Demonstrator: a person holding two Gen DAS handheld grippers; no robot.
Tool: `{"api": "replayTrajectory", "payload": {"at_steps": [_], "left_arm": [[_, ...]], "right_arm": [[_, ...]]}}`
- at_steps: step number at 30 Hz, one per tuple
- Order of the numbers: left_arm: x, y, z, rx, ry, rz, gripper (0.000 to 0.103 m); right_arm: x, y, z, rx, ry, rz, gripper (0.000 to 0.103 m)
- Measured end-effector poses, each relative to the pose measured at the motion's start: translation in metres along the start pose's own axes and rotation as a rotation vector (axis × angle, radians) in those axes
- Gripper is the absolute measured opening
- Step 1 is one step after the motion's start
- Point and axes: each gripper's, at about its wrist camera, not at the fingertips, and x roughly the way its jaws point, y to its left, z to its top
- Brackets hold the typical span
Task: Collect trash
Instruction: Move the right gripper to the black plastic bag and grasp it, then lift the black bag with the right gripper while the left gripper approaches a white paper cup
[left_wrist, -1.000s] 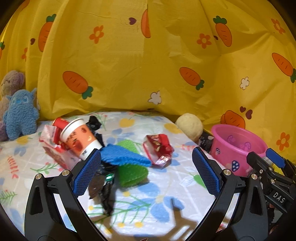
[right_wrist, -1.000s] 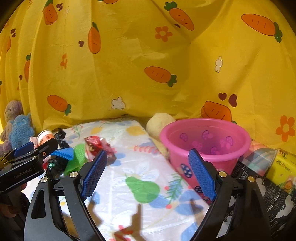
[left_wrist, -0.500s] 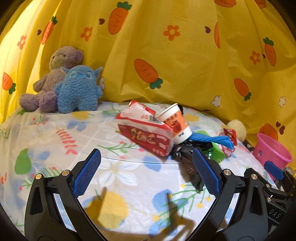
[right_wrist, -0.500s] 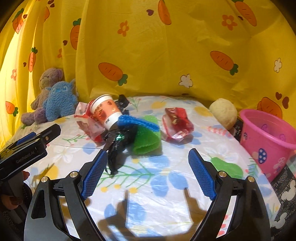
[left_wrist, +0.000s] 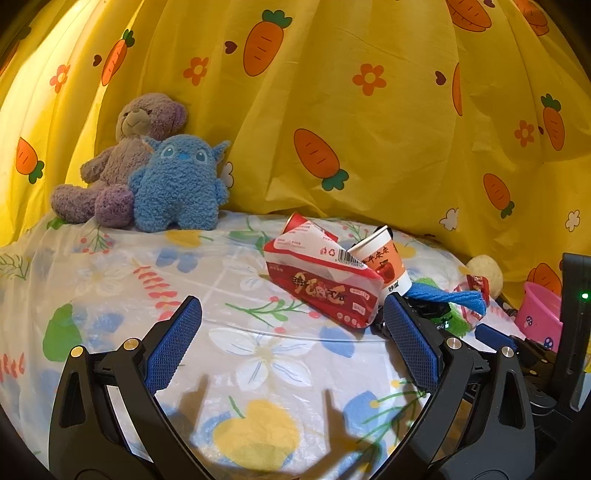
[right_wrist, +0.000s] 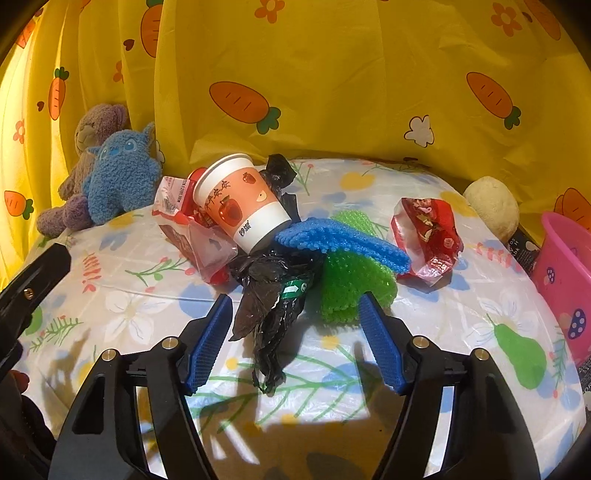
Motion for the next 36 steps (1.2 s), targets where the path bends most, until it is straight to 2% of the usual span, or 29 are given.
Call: {"api": "replayTrajectory", "payload": {"at_steps": [6,9,10,11,13,21,30,36], "left_arm": [[0.001,0.0,0.002,0.008,-0.007,-0.003,0.097],[0.003,-0.003,0.001,0.01,-0.001,-0.004,0.097],[0.004,-0.004,0.001,0.01,-0.001,-0.008,0.097],[0.004,-0.005,0.0,0.011,0.0,-0.009,0.097],[0.005,-0.007,0.0,0.017,0.003,-0.013,0.097],[0.014,-0.014,-0.002,0.016,0.026,-0.043,0.097],[0.026,-0.029,0.006,-0.003,0.053,-0.088,0.097],[0.055,-0.042,0.012,-0.007,0.101,-0.099,0.089]], "right_arm": [[0.022,-0.002,0.002,0.035,0.078,0.017,0.048],[0.028,-0.003,0.001,0.039,0.104,0.04,0.03],[0.028,-0.003,0.001,0.039,0.108,0.049,0.018],[0.027,-0.004,0.001,0.035,0.109,0.056,0.012],[0.021,-0.003,-0.001,0.016,0.092,0.068,0.008],[-0.029,-0.009,-0.014,-0.027,-0.012,0.113,0.006],[-0.078,-0.03,-0.021,0.003,-0.125,0.143,0.006],[-0.092,-0.044,-0.022,0.027,-0.169,0.133,0.006]]}}
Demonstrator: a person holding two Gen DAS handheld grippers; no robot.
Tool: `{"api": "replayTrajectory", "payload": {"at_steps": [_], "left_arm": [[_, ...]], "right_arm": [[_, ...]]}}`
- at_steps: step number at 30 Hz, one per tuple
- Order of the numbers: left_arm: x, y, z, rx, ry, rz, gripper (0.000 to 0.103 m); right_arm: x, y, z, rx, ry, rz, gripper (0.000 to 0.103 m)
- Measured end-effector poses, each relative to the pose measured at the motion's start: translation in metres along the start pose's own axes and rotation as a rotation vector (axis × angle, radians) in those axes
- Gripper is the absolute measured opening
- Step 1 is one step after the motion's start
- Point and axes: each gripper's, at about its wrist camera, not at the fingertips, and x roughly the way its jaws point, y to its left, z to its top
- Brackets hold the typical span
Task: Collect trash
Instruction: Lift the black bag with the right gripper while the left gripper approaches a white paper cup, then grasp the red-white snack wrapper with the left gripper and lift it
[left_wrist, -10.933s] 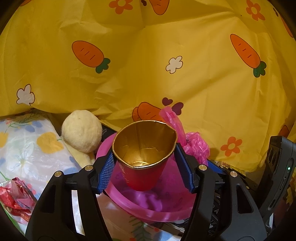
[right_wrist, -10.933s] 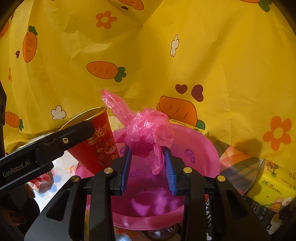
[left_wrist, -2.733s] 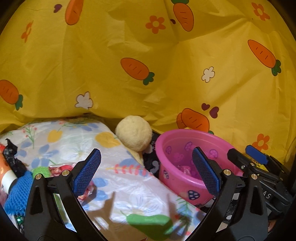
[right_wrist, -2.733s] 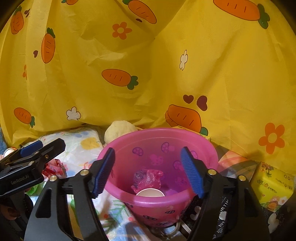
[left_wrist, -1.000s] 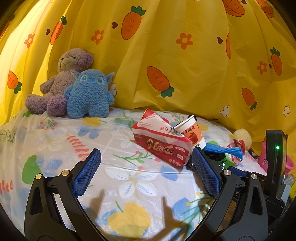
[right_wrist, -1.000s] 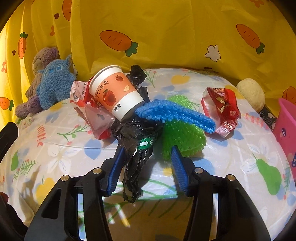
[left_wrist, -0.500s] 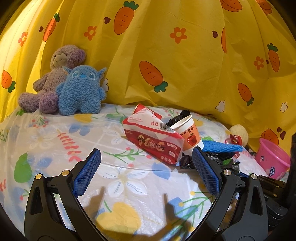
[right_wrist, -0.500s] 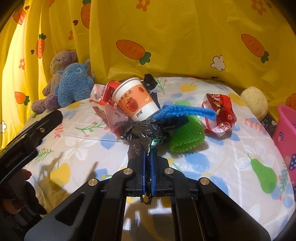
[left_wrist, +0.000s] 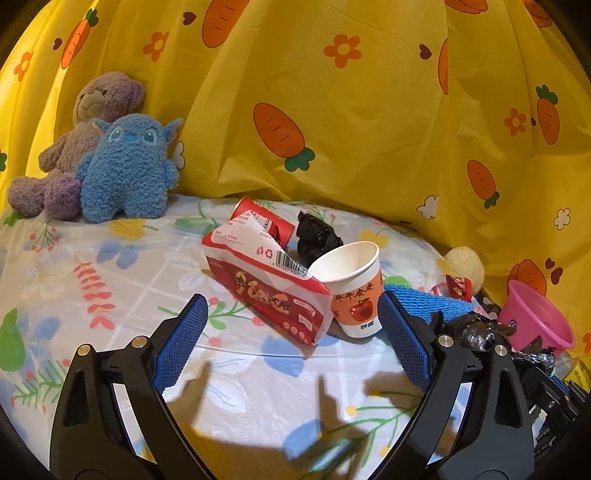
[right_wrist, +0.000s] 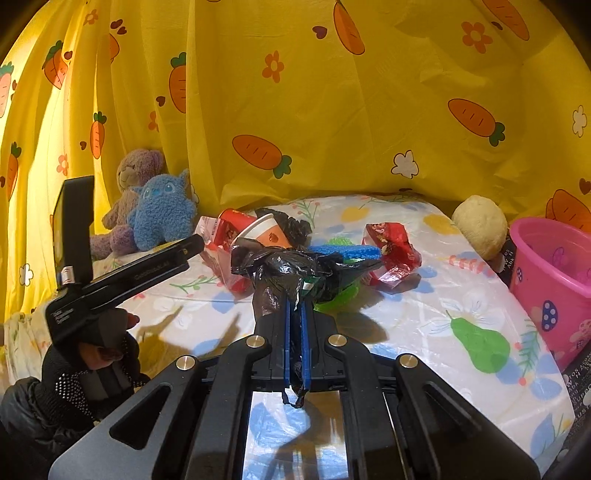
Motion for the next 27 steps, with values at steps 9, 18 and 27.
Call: {"api": "replayTrajectory", "payload": {"at_steps": [9,18,27], "left_arm": [[0.047,0.001,0.001,-0.044,0.128,-0.033,0.06],[0.058,0.013,-0.003,-0.094,0.173,-0.066,0.015],[0.038,0.021,-0.003,-0.102,0.124,-0.067,0.004]], "right_arm": [[-0.009,-0.012,-0.001,0.009,-0.027,-0.016,0.006],[-0.013,-0.019,-0.002,0.022,-0.039,-0.019,0.006],[-0.021,-0.019,-0.001,0.025,-0.059,-0.006,0.006]]}}
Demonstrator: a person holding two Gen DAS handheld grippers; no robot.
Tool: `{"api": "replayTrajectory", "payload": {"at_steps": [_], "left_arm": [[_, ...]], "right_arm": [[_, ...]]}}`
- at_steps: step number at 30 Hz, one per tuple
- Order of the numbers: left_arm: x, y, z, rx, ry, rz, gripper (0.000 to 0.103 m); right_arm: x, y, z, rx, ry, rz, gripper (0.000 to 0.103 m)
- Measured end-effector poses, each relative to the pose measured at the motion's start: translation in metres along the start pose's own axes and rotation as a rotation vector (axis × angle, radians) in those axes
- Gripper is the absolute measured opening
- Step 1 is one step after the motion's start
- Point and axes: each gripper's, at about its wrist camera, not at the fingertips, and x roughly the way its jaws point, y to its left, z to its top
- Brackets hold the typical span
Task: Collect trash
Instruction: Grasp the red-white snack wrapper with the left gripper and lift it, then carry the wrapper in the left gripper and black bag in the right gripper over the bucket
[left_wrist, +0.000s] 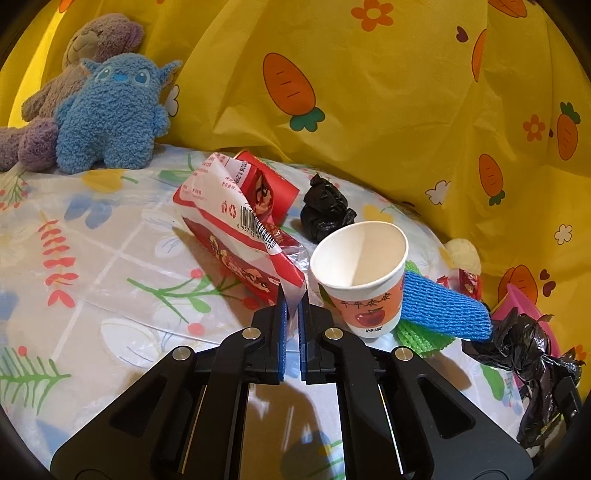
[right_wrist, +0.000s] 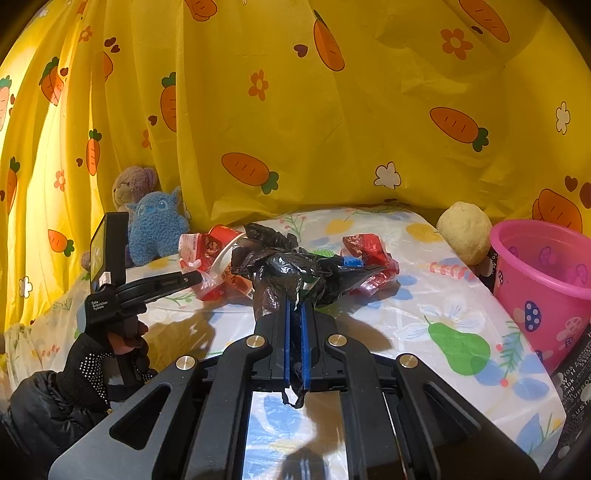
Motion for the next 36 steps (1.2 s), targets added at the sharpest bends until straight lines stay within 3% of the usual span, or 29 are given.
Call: {"api": "replayTrajectory", "payload": {"at_steps": [7,13,26,36], "left_arm": [[-0.054,0.001,-0.005,0.022,-0.122,0.017,0.003],[-0.088,-0.008,-0.008,0.059,-0.178,-0.019,0.003],[-0.105,-0.049,-0.021,0.155,-0.181,-0.126,0.003],[-0.097,-0.116,-0.03,0.275,-0.145,-0.253,0.003]], "right_arm": [[-0.011,0.007,0.003,-0.017,-0.025,0.032,0.006],[-0.026,0.014,0.008,-0.025,-0.06,0.049,0.006],[-0.054,-0.003,0.016,0.002,-0.133,-0.019,0.006],[-0.069,-0.032,0.019,0.028,-0.166,-0.115,0.006]]}}
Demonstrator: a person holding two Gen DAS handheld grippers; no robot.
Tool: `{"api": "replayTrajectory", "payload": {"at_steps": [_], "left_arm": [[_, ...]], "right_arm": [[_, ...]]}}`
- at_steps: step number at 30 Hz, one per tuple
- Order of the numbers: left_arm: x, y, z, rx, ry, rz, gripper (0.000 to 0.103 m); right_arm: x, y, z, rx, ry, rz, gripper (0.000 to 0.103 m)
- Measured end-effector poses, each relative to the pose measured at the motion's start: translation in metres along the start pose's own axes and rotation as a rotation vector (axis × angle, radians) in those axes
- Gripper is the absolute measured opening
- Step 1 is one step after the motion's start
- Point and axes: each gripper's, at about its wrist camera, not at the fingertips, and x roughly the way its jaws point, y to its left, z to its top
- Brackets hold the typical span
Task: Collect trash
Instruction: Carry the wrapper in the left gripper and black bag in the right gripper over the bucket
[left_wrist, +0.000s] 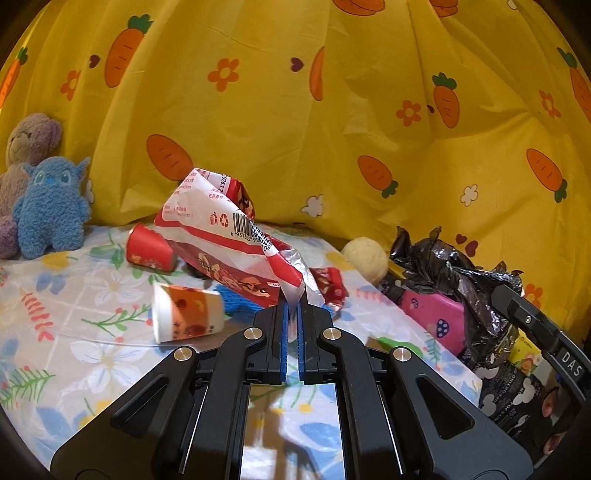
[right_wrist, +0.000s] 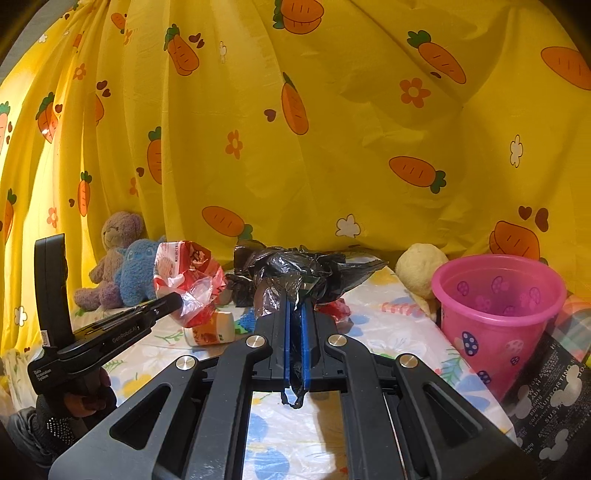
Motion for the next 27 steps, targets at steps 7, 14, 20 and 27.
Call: {"api": "replayTrajectory", "payload": {"at_steps": [7,14,20,27], "left_arm": [[0.023,-0.069,0.012,0.119,0.007,-0.14,0.003],[0.048,-0.129,0.019,0.199,0.025,-0.259,0.003],[0.069,-0.162,0.025,0.241,0.043,-0.325,0.003],[0.093,-0.189,0.03,0.283,0.065,-0.379,0.003]], "right_arm": [[-0.007,-0.04,0.013,0.013,-0.032,-0.149,0.006],[-0.01,-0.079,0.028,0.016,-0.053,-0.283,0.006],[-0.007,-0.105,0.034,0.019,-0.058,-0.347,0.006],[0.002,-0.126,0.037,0.028,-0.051,-0.393,0.006]]}}
